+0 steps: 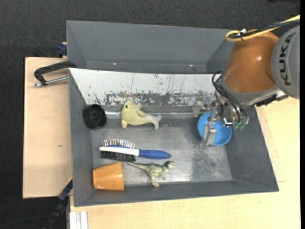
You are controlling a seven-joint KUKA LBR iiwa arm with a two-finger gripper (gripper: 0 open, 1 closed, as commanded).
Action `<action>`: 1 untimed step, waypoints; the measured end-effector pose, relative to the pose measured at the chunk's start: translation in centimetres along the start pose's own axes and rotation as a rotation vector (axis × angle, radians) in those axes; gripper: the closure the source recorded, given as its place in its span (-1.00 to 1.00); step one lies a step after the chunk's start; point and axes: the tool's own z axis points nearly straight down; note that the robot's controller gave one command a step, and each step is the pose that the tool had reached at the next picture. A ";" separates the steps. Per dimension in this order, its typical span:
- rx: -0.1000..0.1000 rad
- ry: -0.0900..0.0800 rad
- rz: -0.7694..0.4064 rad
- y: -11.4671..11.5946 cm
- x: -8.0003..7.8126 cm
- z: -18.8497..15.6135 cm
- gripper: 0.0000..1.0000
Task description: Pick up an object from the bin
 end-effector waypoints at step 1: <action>-0.001 -0.002 0.279 -7.5 2.2 10.1 -1.00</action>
Offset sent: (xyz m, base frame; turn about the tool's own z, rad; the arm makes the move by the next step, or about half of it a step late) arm -0.0212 -0.0742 -0.0983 0.2757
